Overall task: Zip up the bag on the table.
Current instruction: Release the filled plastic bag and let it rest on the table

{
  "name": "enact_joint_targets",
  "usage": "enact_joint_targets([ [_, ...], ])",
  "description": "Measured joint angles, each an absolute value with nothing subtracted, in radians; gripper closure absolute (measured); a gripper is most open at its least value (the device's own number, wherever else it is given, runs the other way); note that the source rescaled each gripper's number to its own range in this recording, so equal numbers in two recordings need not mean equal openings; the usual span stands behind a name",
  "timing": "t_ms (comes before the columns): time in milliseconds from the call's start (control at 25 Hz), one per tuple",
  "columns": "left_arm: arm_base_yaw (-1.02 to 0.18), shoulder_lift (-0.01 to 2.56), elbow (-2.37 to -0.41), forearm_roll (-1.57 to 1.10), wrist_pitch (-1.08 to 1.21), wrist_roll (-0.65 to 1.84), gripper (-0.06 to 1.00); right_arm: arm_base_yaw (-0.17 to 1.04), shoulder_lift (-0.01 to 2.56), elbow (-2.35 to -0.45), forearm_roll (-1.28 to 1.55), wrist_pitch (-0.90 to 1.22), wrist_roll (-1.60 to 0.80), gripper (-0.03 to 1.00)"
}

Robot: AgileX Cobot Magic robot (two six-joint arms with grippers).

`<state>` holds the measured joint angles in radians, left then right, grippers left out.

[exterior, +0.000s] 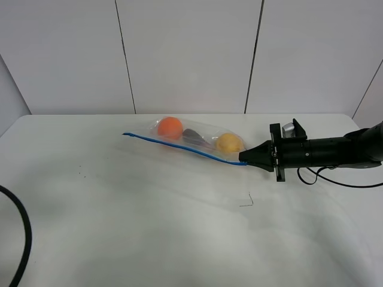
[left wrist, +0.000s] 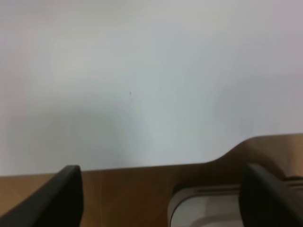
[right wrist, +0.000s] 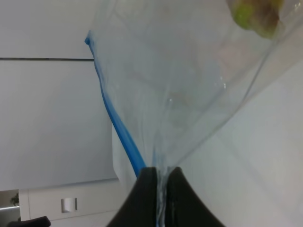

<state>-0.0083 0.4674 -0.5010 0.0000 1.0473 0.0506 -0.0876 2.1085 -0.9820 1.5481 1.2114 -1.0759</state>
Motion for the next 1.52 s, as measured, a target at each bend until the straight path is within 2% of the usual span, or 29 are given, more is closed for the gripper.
enact_joint_targets([
  [600,-0.008,0.026,-0.497,0.000,1.049,0.051,0.02,-0.088,2.108,-0.982,1.546,1.210,-1.076,0.97],
  [1000,-0.008,-0.005,-0.497,-0.006,1.049,0.051,0.02,-0.088,2.108,-0.982,1.545,1.209,-1.076,0.96],
  [1040,-0.008,-0.005,-0.497,-0.006,1.049,0.051,0.02,-0.088,2.108,-0.982,1.545,1.209,-1.076,0.92],
  [1080,-0.008,-0.005,-0.497,-0.006,1.049,0.051,0.02,-0.088,2.108,-0.982,1.544,1.209,-1.075,0.83],
  [1160,-0.008,-0.005,-0.497,-0.006,1.049,0.051,0.02,-0.088,2.108,-0.982,1.536,1.209,-1.060,0.56],
  [1200,-0.008,-0.005,-0.497,-0.006,1.049,0.051,0.02,-0.088,2.108,-0.982,1.531,1.209,-1.046,0.35],
  [1280,-0.008,-0.005,-0.497,-0.006,1.049,0.051,0.02,-0.088,2.108,-0.986,1.512,1.209,-1.019,0.11],
  [1360,-0.008,-0.005,-0.497,-0.006,1.049,0.051,0.02,-0.088,2.108,-1.013,1.457,1.209,-0.975,0.02],
  [1520,-0.008,-0.005,-0.497,-0.006,1.049,0.051,0.02,-0.088,2.109,-1.150,1.226,1.211,-0.789,-0.03],
])
